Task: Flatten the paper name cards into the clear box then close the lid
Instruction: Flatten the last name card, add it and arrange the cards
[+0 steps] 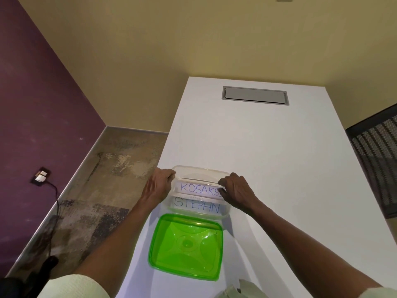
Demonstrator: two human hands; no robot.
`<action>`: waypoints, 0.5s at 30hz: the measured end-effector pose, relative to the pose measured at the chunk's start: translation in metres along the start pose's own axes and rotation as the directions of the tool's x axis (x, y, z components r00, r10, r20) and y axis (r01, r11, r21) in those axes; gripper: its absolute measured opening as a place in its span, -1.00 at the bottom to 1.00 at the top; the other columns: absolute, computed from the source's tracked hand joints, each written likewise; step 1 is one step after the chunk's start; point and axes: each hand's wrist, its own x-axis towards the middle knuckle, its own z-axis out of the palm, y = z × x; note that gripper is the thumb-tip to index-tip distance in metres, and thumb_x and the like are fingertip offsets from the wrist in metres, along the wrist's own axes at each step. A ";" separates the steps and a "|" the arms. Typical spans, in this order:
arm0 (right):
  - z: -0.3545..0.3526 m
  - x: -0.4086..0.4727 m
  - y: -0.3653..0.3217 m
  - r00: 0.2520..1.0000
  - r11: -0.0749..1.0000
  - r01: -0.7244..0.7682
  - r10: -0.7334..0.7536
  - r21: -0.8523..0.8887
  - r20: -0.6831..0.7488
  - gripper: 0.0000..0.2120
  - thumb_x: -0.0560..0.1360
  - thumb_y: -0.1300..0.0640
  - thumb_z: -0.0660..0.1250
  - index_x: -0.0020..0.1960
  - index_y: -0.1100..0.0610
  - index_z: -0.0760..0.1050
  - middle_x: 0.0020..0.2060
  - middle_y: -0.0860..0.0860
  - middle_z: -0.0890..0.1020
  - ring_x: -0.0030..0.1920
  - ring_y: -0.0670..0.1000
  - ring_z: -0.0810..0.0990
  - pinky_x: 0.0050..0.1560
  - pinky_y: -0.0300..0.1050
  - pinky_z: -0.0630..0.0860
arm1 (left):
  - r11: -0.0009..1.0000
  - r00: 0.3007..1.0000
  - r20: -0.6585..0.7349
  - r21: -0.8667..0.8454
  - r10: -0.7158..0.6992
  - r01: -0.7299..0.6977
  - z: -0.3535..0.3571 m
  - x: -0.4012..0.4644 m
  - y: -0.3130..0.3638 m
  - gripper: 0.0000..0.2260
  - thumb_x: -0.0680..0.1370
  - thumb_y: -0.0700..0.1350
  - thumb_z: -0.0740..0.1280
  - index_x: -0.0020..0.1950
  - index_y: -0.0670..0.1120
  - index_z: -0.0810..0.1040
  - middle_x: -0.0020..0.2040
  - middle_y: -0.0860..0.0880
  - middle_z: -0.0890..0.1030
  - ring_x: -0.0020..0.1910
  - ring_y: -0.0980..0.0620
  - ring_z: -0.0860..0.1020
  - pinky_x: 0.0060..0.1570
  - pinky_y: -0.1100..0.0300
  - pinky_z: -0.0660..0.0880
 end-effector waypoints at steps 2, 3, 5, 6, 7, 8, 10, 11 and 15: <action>-0.002 -0.002 0.004 0.995 0.992 -0.072 0.078 0.101 -0.056 -0.78 0.42 0.13 0.38 0.02 0.19 0.59 -0.16 0.11 0.64 -0.10 0.18 0.58 -0.16 -0.02 0.52 | 0.993 0.993 -0.045 -0.045 -0.112 0.110 0.000 0.005 0.000 -0.80 0.51 -0.28 0.34 0.12 -0.24 0.61 0.01 -0.21 0.67 -0.01 -0.20 0.60 0.02 0.02 0.52; -0.003 -0.003 0.006 0.990 0.984 -0.111 0.122 0.137 -0.077 -0.77 0.42 0.14 0.38 0.06 0.20 0.58 -0.14 0.12 0.63 -0.10 0.17 0.59 -0.14 -0.04 0.53 | 0.983 0.983 -0.056 -0.066 -0.176 0.172 0.001 0.008 0.000 -0.78 0.53 -0.27 0.32 0.16 -0.26 0.59 0.08 -0.23 0.64 0.06 -0.21 0.58 0.09 0.02 0.48; -0.002 -0.006 0.012 0.979 0.969 -0.163 0.182 0.185 -0.092 -0.76 0.45 0.15 0.39 0.07 0.23 0.55 -0.14 0.12 0.58 -0.14 0.16 0.59 -0.16 -0.05 0.53 | 0.950 0.953 -0.062 -0.117 -0.297 0.288 0.002 0.010 -0.001 -0.76 0.56 -0.26 0.29 0.21 -0.27 0.55 0.15 -0.25 0.60 0.14 -0.21 0.55 0.15 0.03 0.43; -0.002 -0.009 0.015 0.976 0.963 -0.182 0.202 0.201 -0.087 -0.76 0.46 0.15 0.38 0.07 0.24 0.53 -0.15 0.13 0.56 -0.17 0.18 0.58 -0.18 -0.03 0.53 | 0.929 0.935 -0.053 -0.146 -0.350 0.339 0.002 0.009 -0.002 -0.76 0.57 -0.25 0.28 0.21 -0.27 0.55 0.17 -0.24 0.60 0.15 -0.21 0.54 0.16 0.03 0.42; 0.000 -0.013 0.018 0.969 0.954 -0.211 0.233 0.213 -0.079 -0.77 0.47 0.15 0.37 0.07 0.26 0.51 -0.16 0.15 0.54 -0.18 0.20 0.57 -0.20 -0.01 0.53 | 0.905 0.917 -0.037 -0.179 -0.398 0.385 0.003 0.009 -0.003 -0.76 0.57 -0.24 0.27 0.21 -0.26 0.54 0.17 -0.24 0.60 0.15 -0.20 0.54 0.16 0.04 0.42; 0.000 -0.016 0.019 0.960 0.942 -0.253 0.273 0.221 -0.064 -0.76 0.49 0.14 0.35 0.06 0.29 0.51 -0.17 0.18 0.53 -0.18 0.23 0.56 -0.20 0.01 0.53 | 0.879 0.898 -0.016 -0.215 -0.440 0.426 0.004 0.008 -0.005 -0.77 0.57 -0.22 0.27 0.20 -0.26 0.55 0.16 -0.23 0.60 0.14 -0.19 0.54 0.15 0.05 0.42; 0.006 -0.023 0.022 0.937 0.913 -0.334 0.348 0.235 -0.018 -0.68 0.52 0.07 0.27 0.04 0.35 0.51 -0.19 0.25 0.54 -0.16 0.27 0.56 -0.17 0.05 0.52 | 0.830 0.866 0.029 -0.271 -0.500 0.488 0.006 0.007 -0.009 -0.77 0.57 -0.20 0.28 0.19 -0.25 0.56 0.15 -0.22 0.61 0.13 -0.17 0.55 0.15 0.08 0.42; 0.006 -0.024 0.022 0.921 0.890 -0.382 0.390 0.250 0.019 -0.66 0.53 0.05 0.25 0.03 0.36 0.52 -0.18 0.28 0.55 -0.12 0.29 0.56 -0.13 0.06 0.50 | 0.815 0.857 0.047 -0.287 -0.514 0.504 0.008 0.005 -0.010 -0.76 0.57 -0.19 0.29 0.18 -0.25 0.57 0.15 -0.21 0.61 0.13 -0.16 0.55 0.15 0.09 0.42; 0.012 -0.020 0.018 0.803 0.728 -0.596 0.535 0.339 0.261 -0.59 0.54 0.01 0.29 -0.42 0.18 0.37 -0.35 0.17 0.53 -0.11 0.24 0.58 -0.19 -0.05 0.35 | 0.791 0.844 0.116 -0.302 -0.524 0.533 0.014 0.000 -0.011 -0.80 0.57 -0.18 0.27 0.01 -0.25 0.65 0.05 -0.19 0.66 -0.03 -0.06 0.56 -0.01 0.17 0.40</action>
